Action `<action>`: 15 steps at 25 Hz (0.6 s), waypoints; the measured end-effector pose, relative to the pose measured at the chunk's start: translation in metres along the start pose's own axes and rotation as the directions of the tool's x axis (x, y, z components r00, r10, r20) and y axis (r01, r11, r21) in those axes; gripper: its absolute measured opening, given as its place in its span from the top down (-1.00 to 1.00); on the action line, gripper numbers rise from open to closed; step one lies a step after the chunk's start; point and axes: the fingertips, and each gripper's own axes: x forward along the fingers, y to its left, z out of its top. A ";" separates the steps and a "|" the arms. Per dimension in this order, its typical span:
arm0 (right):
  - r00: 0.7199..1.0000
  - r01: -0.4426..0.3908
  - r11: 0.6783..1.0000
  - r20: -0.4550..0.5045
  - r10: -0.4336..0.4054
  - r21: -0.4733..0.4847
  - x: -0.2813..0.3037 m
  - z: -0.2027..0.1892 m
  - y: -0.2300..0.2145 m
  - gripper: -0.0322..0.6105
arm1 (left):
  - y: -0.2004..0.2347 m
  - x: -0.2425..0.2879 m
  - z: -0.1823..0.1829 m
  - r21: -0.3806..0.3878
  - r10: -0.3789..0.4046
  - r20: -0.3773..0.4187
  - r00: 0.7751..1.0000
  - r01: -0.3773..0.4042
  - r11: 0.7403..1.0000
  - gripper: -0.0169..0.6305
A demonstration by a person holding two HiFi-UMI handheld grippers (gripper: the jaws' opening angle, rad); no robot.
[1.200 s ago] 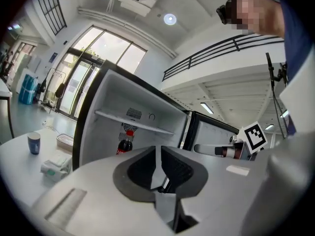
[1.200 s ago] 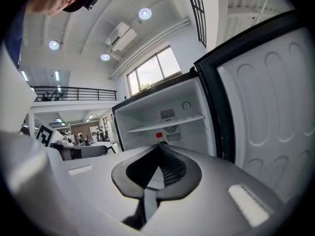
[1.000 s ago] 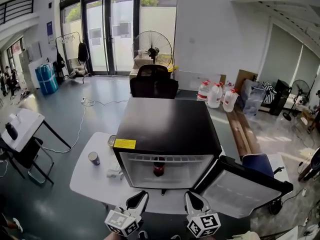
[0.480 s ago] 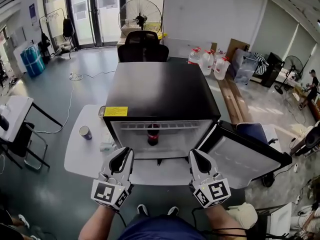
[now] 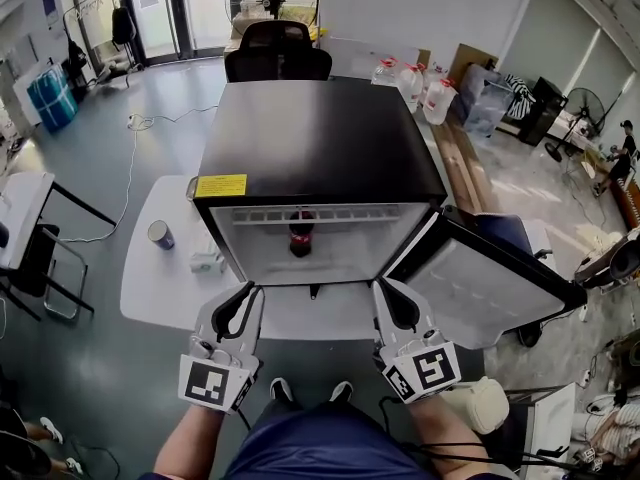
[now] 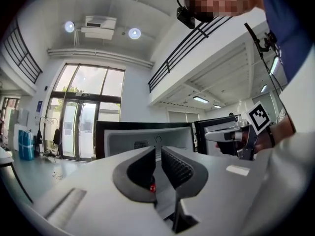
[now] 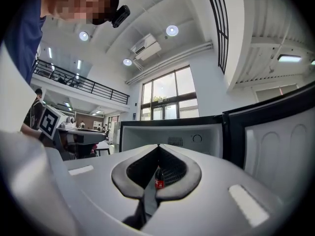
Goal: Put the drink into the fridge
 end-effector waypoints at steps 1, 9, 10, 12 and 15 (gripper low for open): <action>1.000 -0.003 1.000 -0.004 0.003 -0.012 0.000 -0.001 0.002 0.89 | 0.000 0.000 -0.002 0.006 0.004 -0.014 1.000 -0.004 1.000 0.83; 1.000 -0.027 0.999 -0.010 0.027 -0.019 -0.001 -0.003 0.005 0.89 | -0.003 -0.001 -0.010 0.005 0.013 -0.030 0.999 -0.013 1.000 0.83; 1.000 -0.029 0.999 -0.008 0.029 -0.015 -0.001 -0.003 0.005 0.89 | -0.003 0.000 -0.010 0.005 0.016 -0.035 0.999 -0.016 1.000 0.83; 0.999 -0.032 0.999 -0.005 0.032 -0.008 0.000 -0.003 0.004 0.89 | -0.001 0.002 -0.009 0.004 0.029 -0.053 0.998 -0.029 1.000 0.83; 0.999 -0.038 0.999 -0.009 0.038 -0.005 0.000 -0.004 0.005 0.89 | -0.002 0.003 -0.014 -0.005 0.025 -0.064 0.998 -0.026 1.000 0.83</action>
